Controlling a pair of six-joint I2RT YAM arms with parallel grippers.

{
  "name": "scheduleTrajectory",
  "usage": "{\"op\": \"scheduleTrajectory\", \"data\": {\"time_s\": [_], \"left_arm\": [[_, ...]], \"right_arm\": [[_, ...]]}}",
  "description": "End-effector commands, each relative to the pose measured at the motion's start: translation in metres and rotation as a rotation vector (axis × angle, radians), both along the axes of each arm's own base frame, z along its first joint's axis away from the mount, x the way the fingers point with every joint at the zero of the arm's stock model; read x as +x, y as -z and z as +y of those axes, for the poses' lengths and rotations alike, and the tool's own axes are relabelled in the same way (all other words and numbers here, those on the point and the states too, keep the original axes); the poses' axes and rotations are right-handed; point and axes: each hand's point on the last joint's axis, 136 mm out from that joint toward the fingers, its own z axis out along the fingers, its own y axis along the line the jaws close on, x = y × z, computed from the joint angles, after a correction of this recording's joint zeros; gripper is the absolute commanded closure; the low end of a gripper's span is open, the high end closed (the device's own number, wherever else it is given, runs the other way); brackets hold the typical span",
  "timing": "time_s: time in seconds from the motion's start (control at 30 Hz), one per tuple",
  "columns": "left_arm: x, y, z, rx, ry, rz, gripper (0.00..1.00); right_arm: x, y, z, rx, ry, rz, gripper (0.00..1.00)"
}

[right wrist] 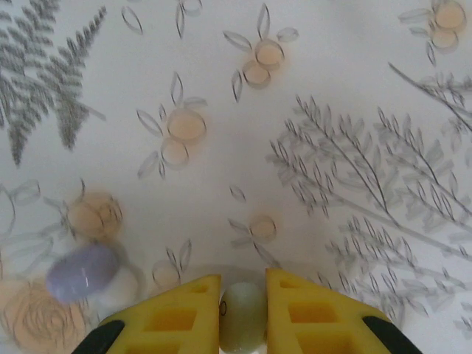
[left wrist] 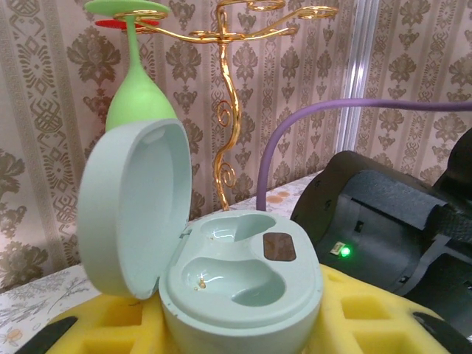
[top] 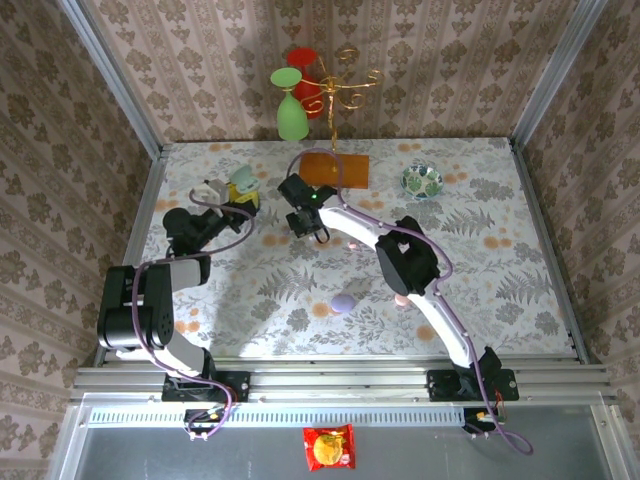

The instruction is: Insert the wireless bluetooth earbuds into the charging case

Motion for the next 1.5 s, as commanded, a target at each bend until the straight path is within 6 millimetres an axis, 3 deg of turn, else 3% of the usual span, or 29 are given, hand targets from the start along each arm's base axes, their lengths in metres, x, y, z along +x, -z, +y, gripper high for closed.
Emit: {"op": "scheduleTrajectory", "data": {"time_s": [0.0, 0.13, 0.2, 0.47, 0.67, 0.9, 1.03, 1.13, 1.23, 1.47], "left_arm": [[-0.008, -0.008, -0.012, 0.027, 0.019, -0.077, 0.63], [-0.014, -0.01, -0.021, 0.029, 0.033, -0.087, 0.63], [-0.019, -0.008, -0.029, 0.04, 0.038, -0.099, 0.63], [-0.042, 0.013, -0.048, 0.066, 0.039, -0.077, 0.63], [-0.061, 0.031, -0.067, 0.091, 0.061, -0.055, 0.63], [-0.07, 0.037, -0.075, 0.093, 0.091, -0.036, 0.63], [-0.071, 0.035, -0.074, 0.093, 0.088, -0.046, 0.63], [-0.07, 0.034, -0.07, 0.097, 0.076, -0.046, 0.63], [-0.067, 0.034, -0.066, 0.099, 0.062, -0.041, 0.63], [-0.066, 0.034, -0.06, 0.096, 0.043, -0.041, 0.63]], "right_arm": [[0.0, -0.06, -0.001, 0.082, -0.006, -0.096, 0.81], [-0.02, -0.072, -0.018, 0.106, 0.003, -0.118, 0.8], [-0.037, -0.069, -0.034, 0.091, 0.012, -0.104, 0.81], [-0.116, -0.034, -0.101, -0.03, 0.014, 0.04, 0.8], [-0.157, -0.001, -0.131, -0.109, -0.012, 0.153, 0.8], [-0.166, 0.019, -0.151, -0.209, 0.01, 0.188, 0.8], [-0.163, 0.009, -0.153, -0.238, 0.008, 0.152, 0.75], [-0.159, -0.003, -0.152, -0.255, 0.025, 0.1, 0.63], [-0.158, -0.01, -0.148, -0.274, 0.039, 0.063, 0.57], [-0.16, -0.015, -0.15, -0.453, 0.123, -0.005, 0.57]]}}
